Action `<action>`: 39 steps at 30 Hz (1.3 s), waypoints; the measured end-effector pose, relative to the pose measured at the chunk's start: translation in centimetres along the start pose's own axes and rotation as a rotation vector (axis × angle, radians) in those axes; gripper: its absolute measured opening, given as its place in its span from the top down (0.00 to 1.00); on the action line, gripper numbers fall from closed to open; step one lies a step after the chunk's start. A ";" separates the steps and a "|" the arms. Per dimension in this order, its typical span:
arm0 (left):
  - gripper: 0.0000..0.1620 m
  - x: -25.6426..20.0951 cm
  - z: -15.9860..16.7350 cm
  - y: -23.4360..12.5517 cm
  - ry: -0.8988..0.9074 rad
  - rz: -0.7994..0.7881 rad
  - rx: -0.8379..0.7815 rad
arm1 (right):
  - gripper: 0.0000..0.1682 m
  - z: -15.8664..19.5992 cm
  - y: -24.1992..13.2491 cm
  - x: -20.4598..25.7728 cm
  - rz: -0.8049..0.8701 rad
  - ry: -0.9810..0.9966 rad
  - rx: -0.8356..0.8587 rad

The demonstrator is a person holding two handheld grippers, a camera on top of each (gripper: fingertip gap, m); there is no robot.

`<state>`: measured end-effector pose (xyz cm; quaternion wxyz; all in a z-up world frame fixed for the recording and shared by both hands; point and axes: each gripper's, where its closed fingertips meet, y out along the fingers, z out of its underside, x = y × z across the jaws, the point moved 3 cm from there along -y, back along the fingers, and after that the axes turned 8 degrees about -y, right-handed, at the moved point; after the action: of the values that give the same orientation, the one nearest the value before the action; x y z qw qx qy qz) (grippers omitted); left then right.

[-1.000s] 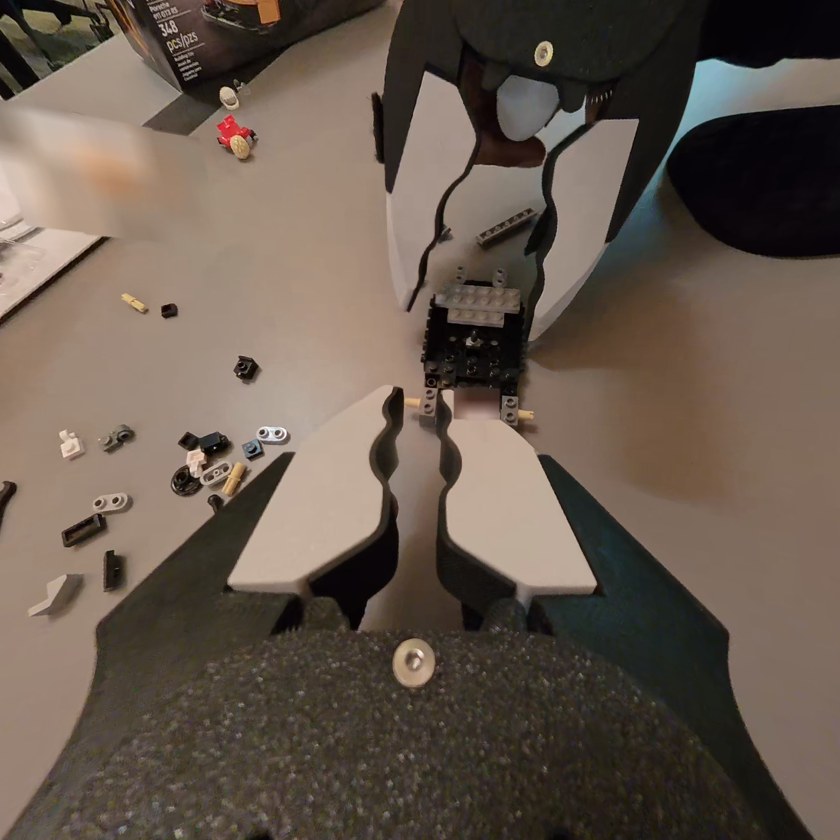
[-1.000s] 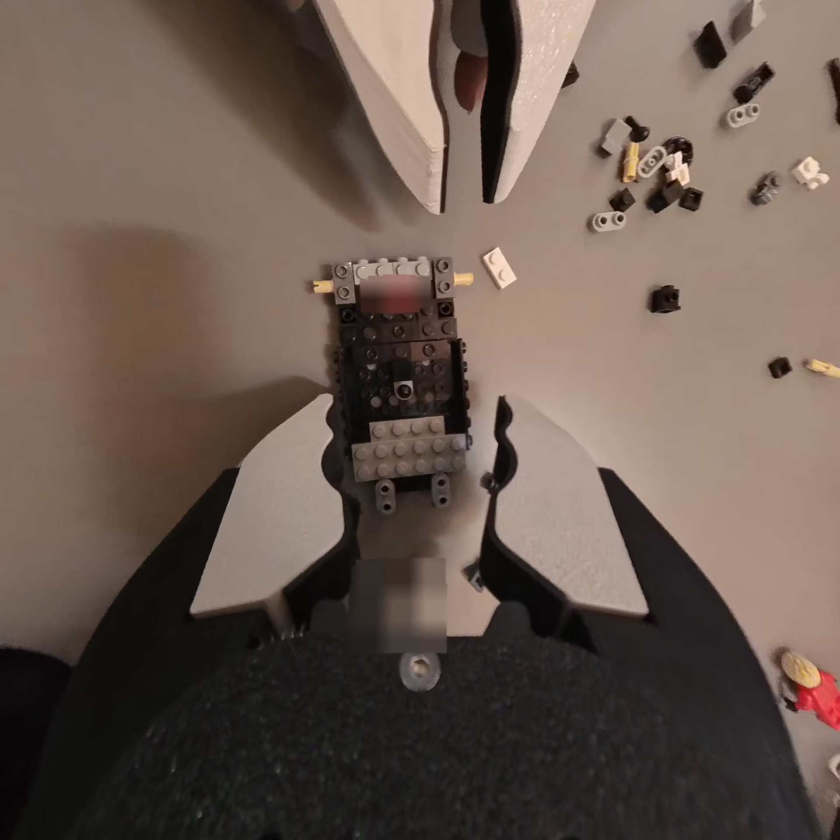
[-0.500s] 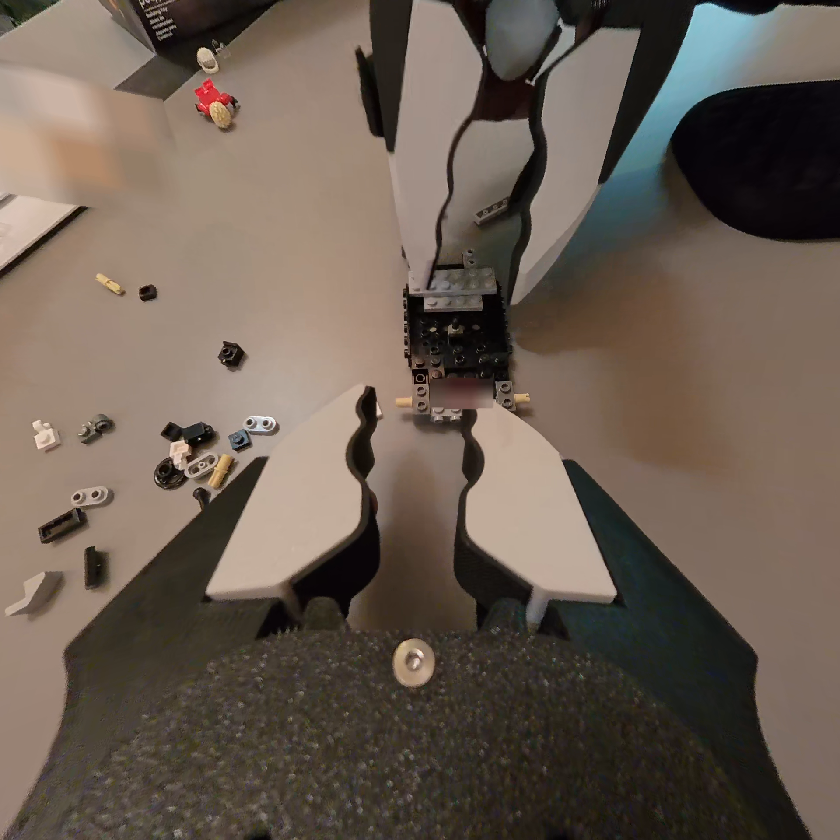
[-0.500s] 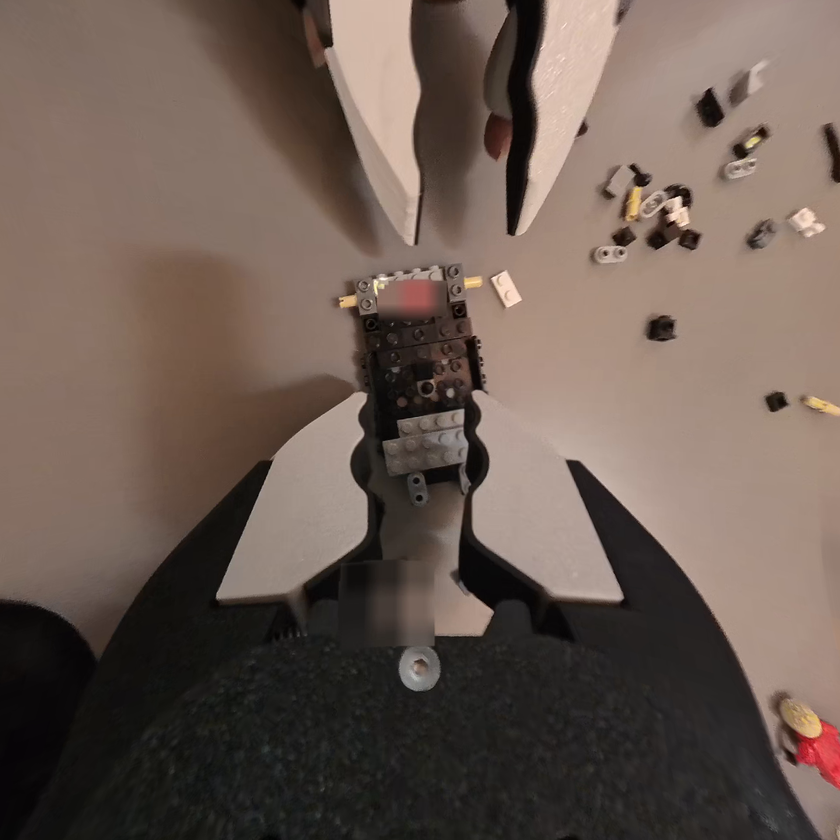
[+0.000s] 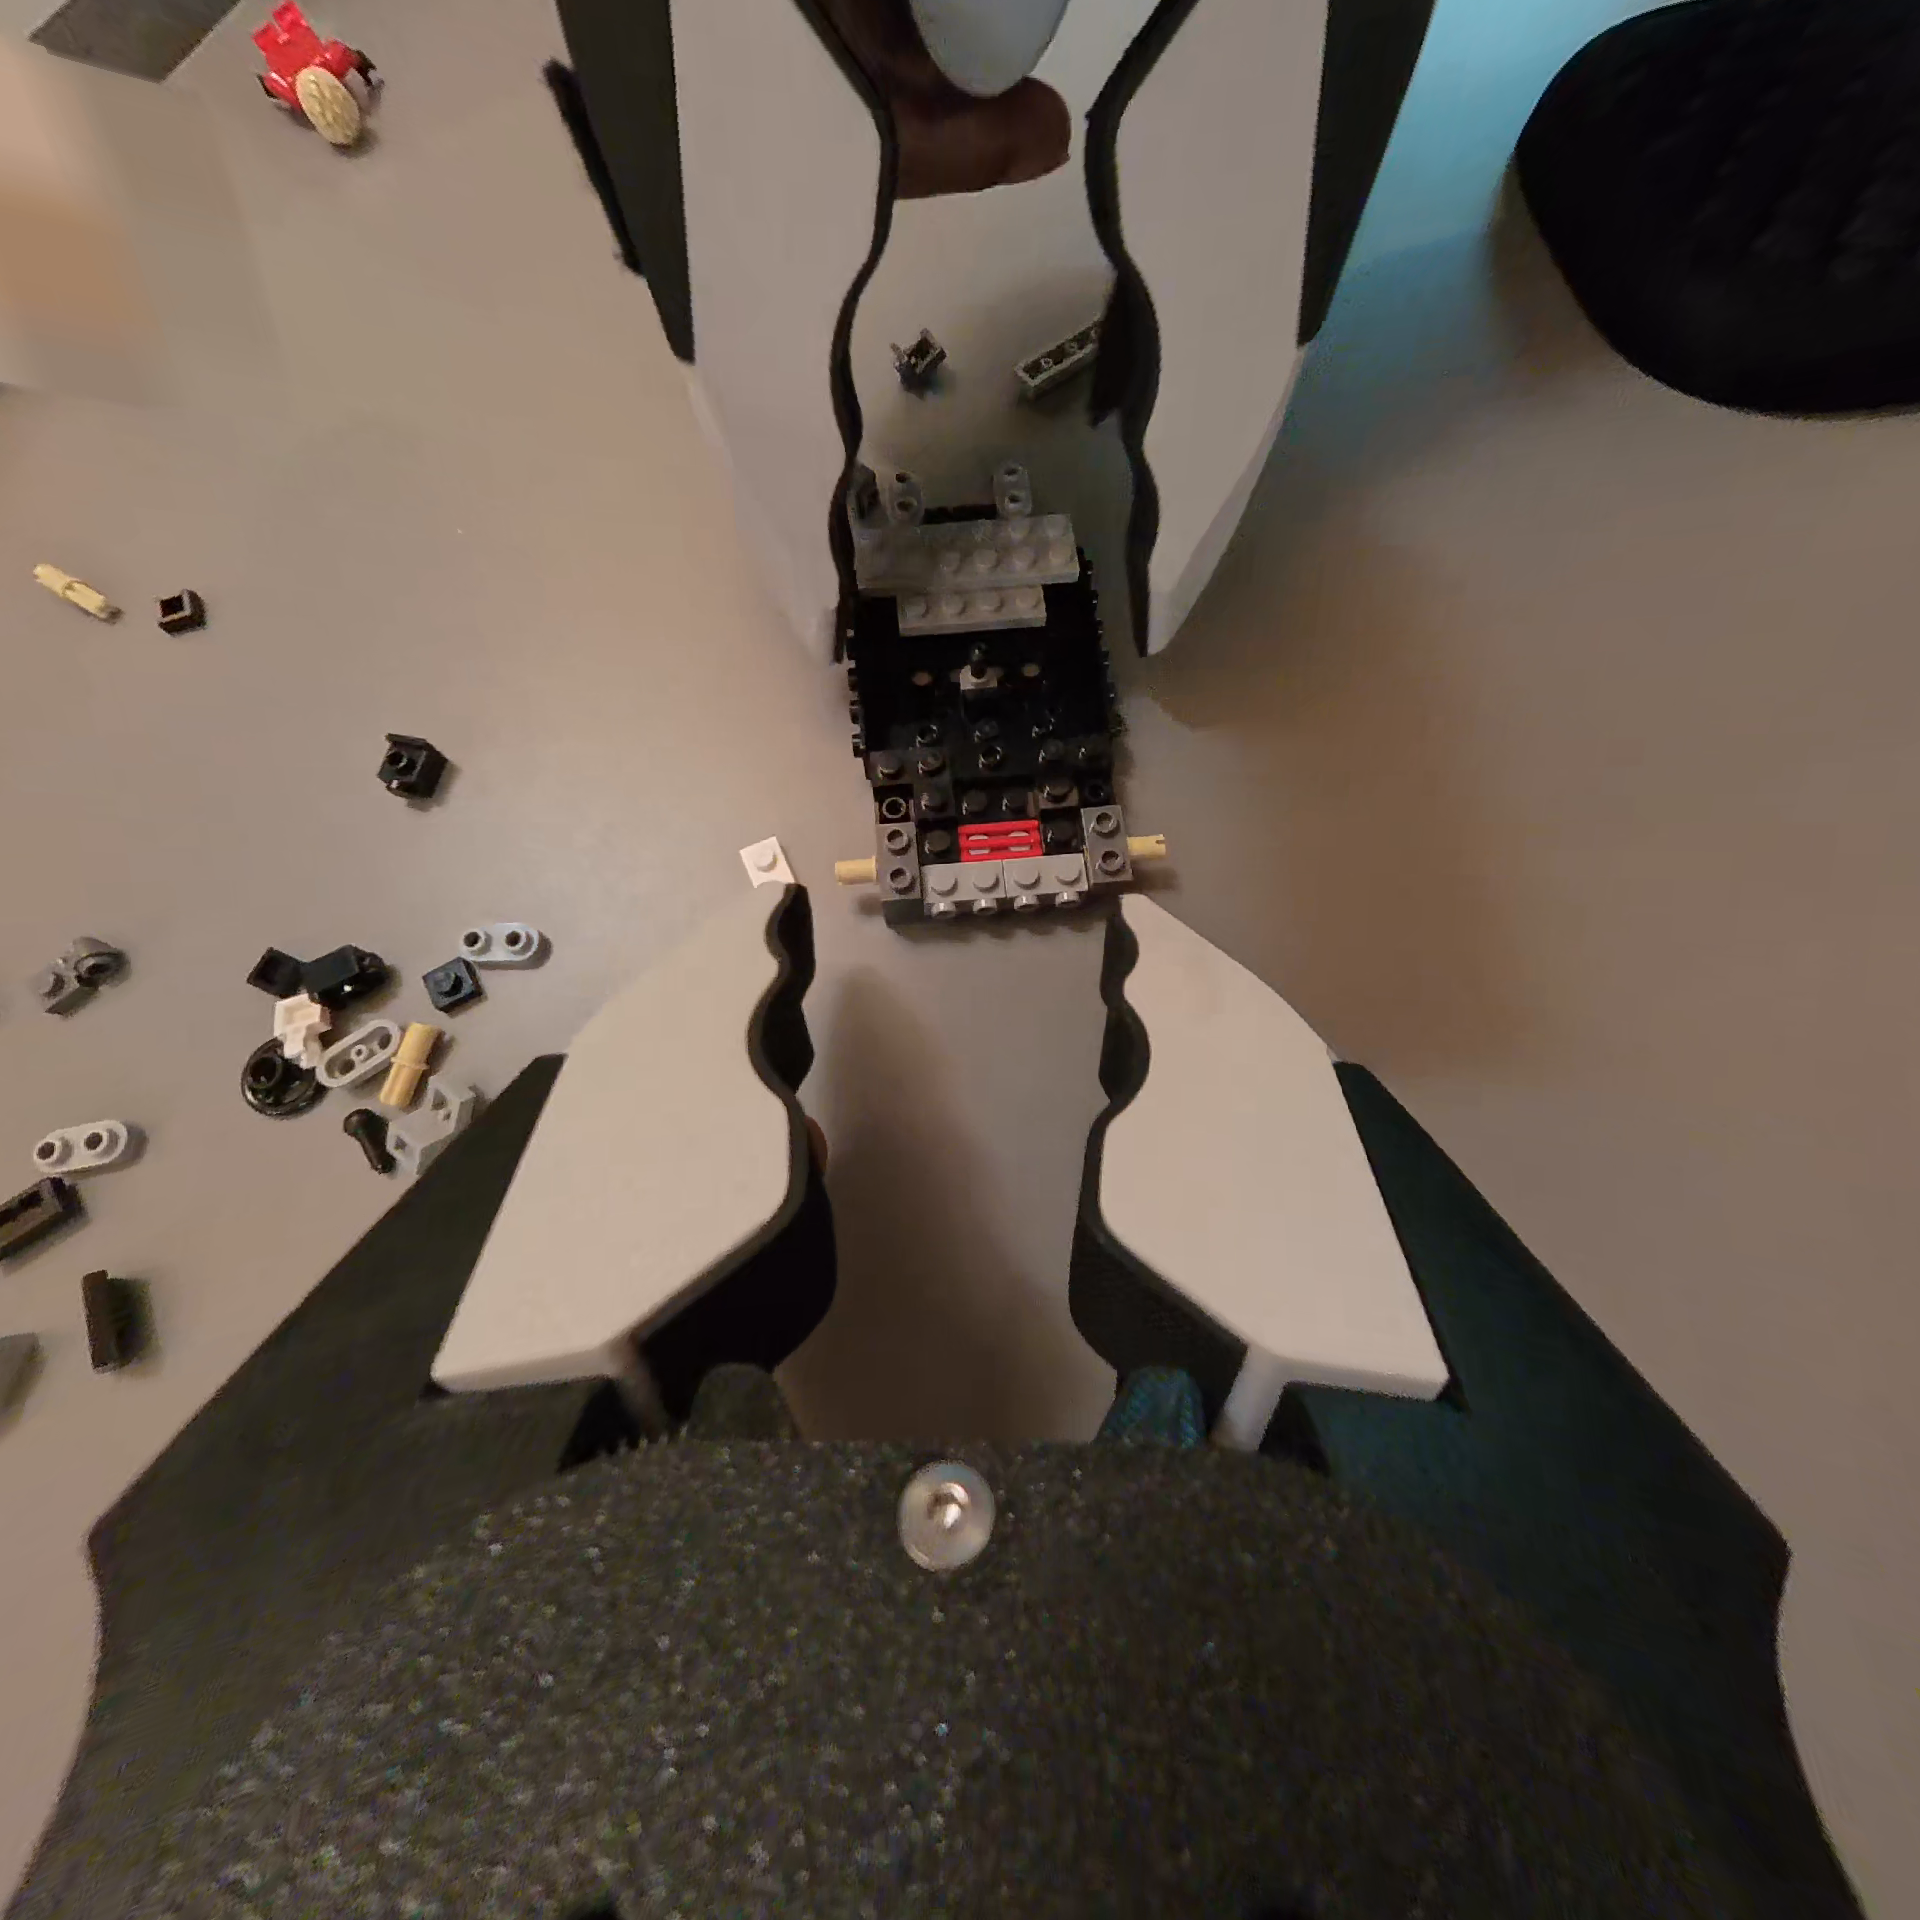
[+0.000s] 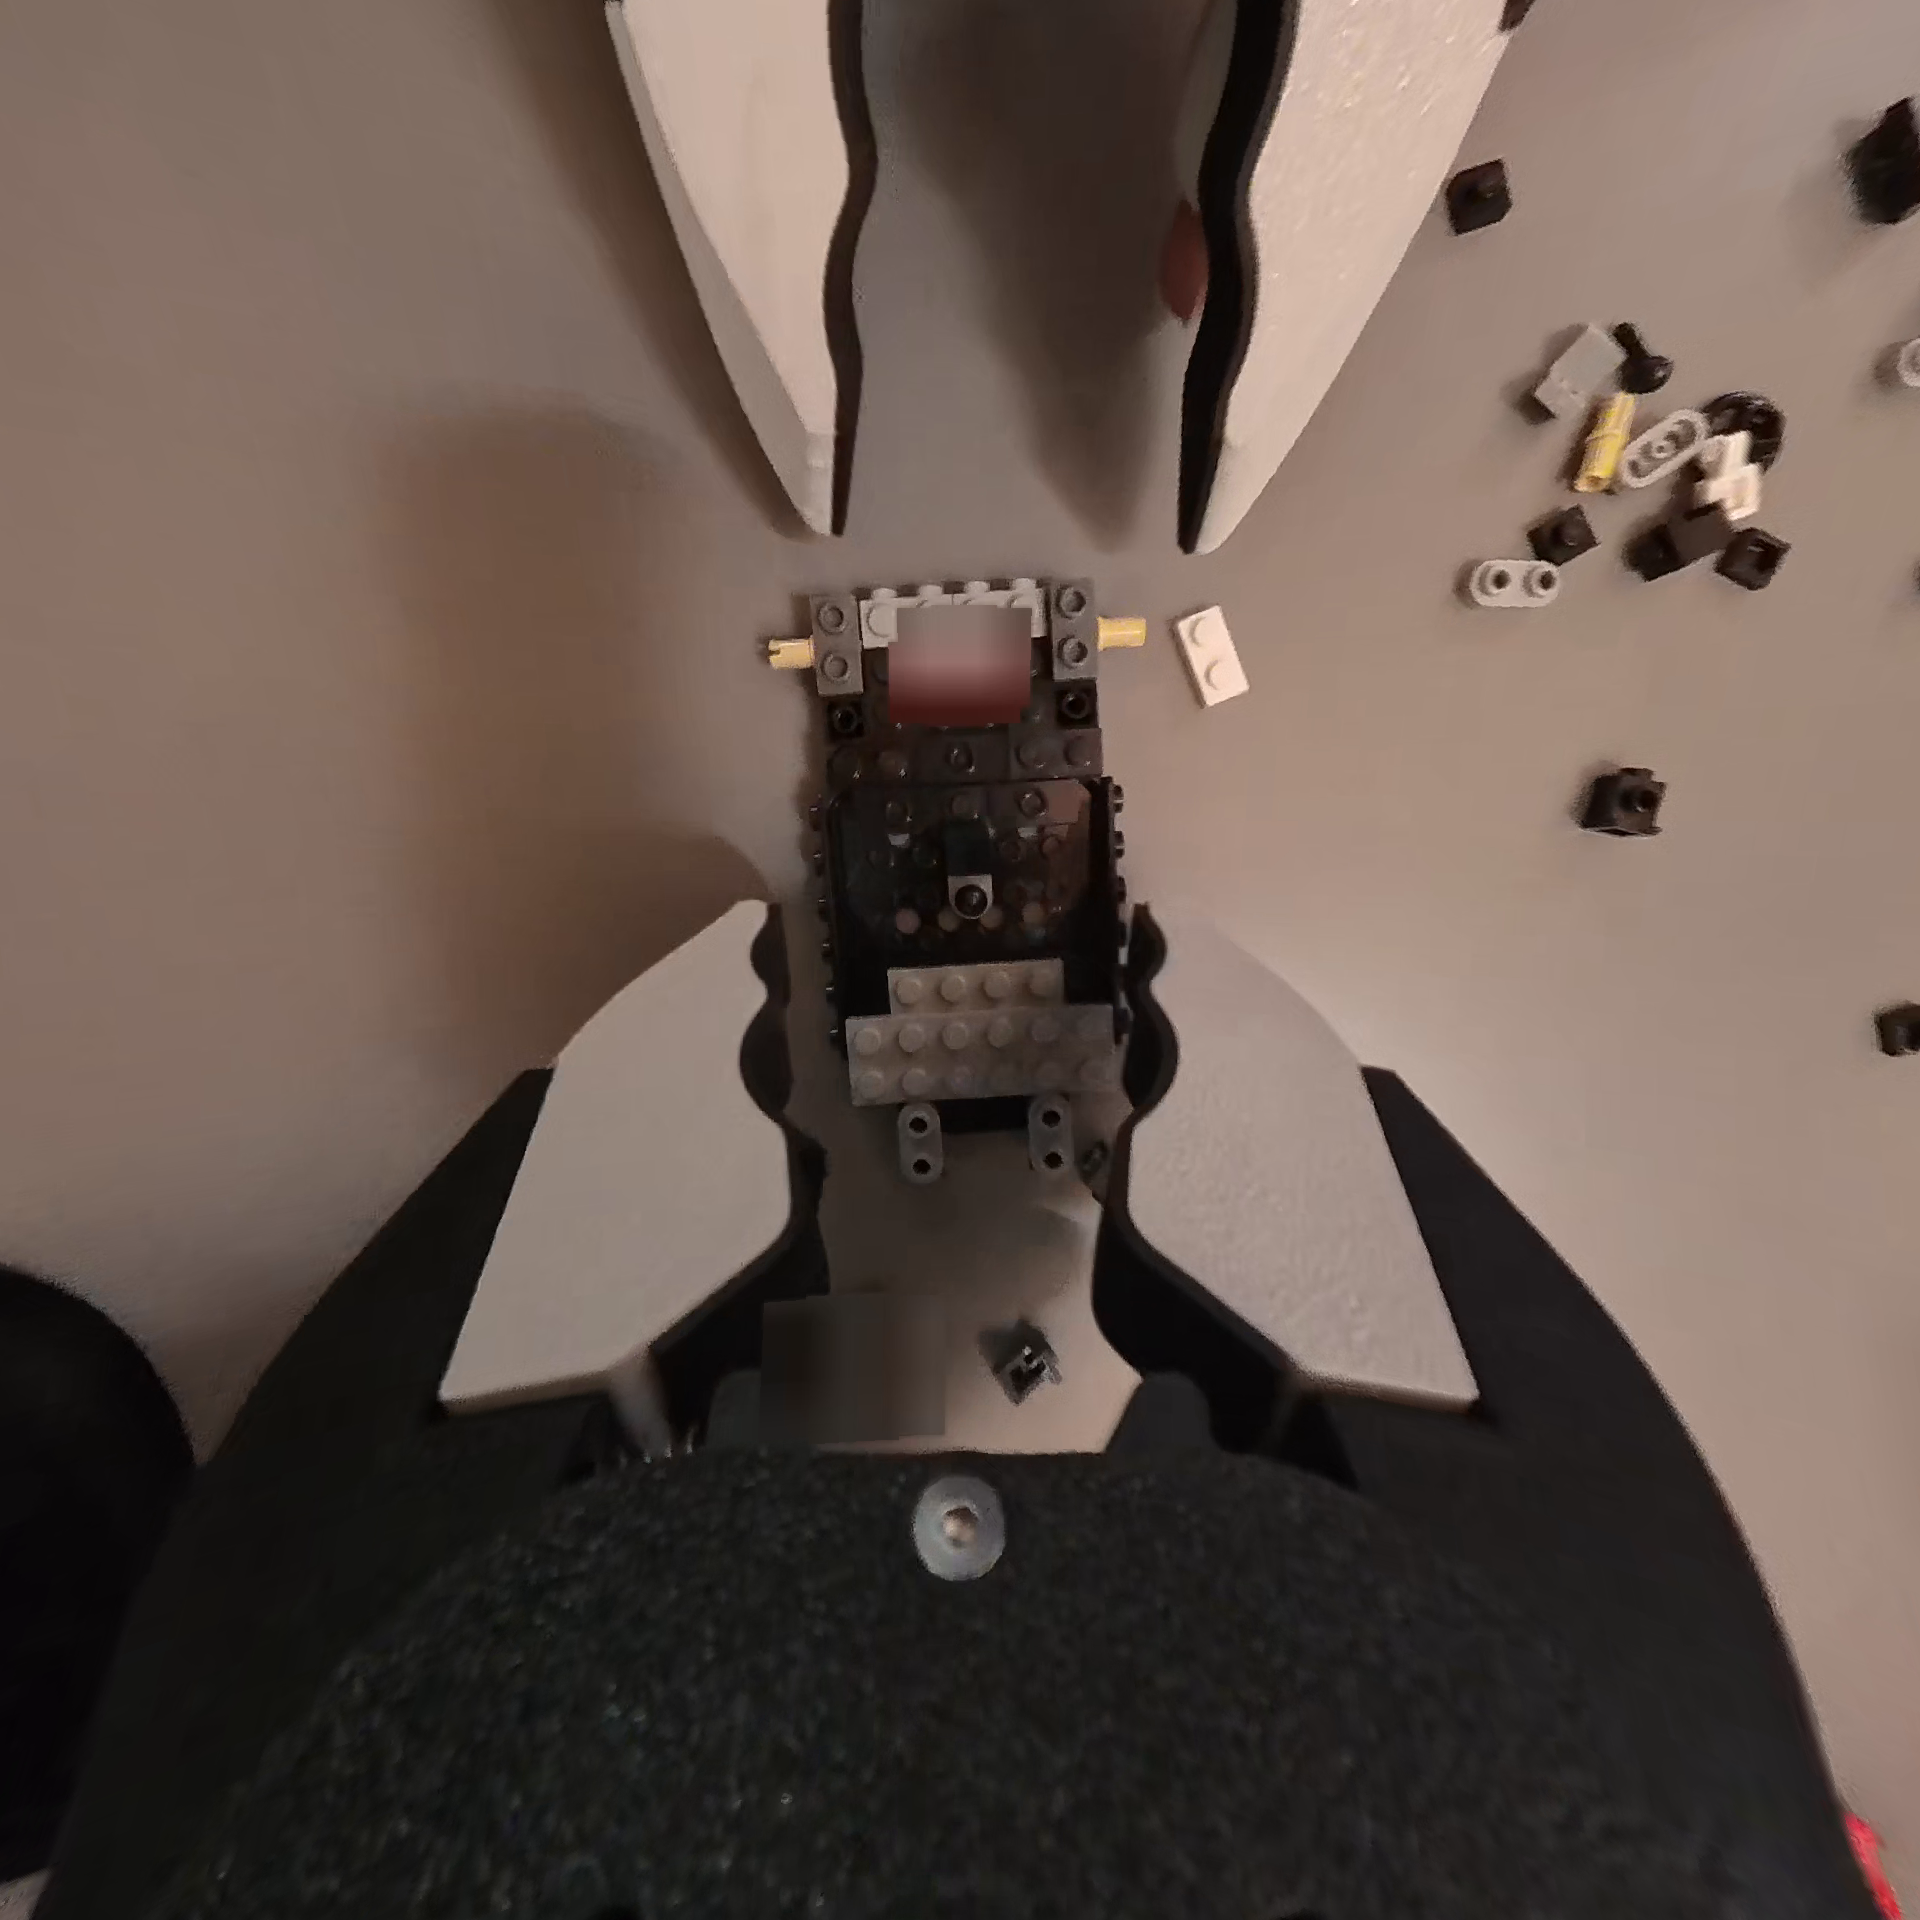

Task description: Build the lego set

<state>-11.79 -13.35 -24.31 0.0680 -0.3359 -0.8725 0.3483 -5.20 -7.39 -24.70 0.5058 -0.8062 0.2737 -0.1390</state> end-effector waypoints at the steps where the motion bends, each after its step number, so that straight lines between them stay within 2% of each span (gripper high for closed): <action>1: 0.67 0.0 0.0 0.0 0.002 0.002 0.004 | 0.65 0.0 0.1 0.0 -0.005 -0.011 0.007; 2: 0.67 -0.1 0.1 0.1 0.003 0.005 0.007 | 0.67 0.0 0.2 0.0 -0.016 -0.022 0.006; 12: 0.66 -1.3 0.7 0.8 0.035 0.053 0.059 | 0.68 -0.5 0.3 0.7 -0.073 -0.186 0.066; 20: 0.69 -2.0 0.7 1.1 0.066 0.054 0.070 | 0.64 -0.7 -0.5 0.7 -0.016 -0.134 0.046; 24: 0.72 -2.2 0.7 1.2 0.071 0.058 0.069 | 0.67 -1.2 -2.3 0.5 0.108 -0.030 -0.060; 31: 0.77 -2.3 0.4 1.1 0.077 0.052 0.057 | 0.73 -1.6 -4.2 1.8 0.352 0.266 -0.302; 34: 0.78 -2.4 0.4 1.2 0.086 0.043 0.060 | 0.76 -1.4 -4.5 2.8 0.427 0.418 -0.421; 39: 0.77 -2.1 0.1 1.2 0.069 0.023 0.040 | 0.80 -0.8 -6.5 2.8 0.644 0.634 -0.667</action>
<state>-9.56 -14.09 -24.94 0.1010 -0.3563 -0.8585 0.3548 -1.36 -7.39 -18.72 0.1332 -0.7170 0.6739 -0.1189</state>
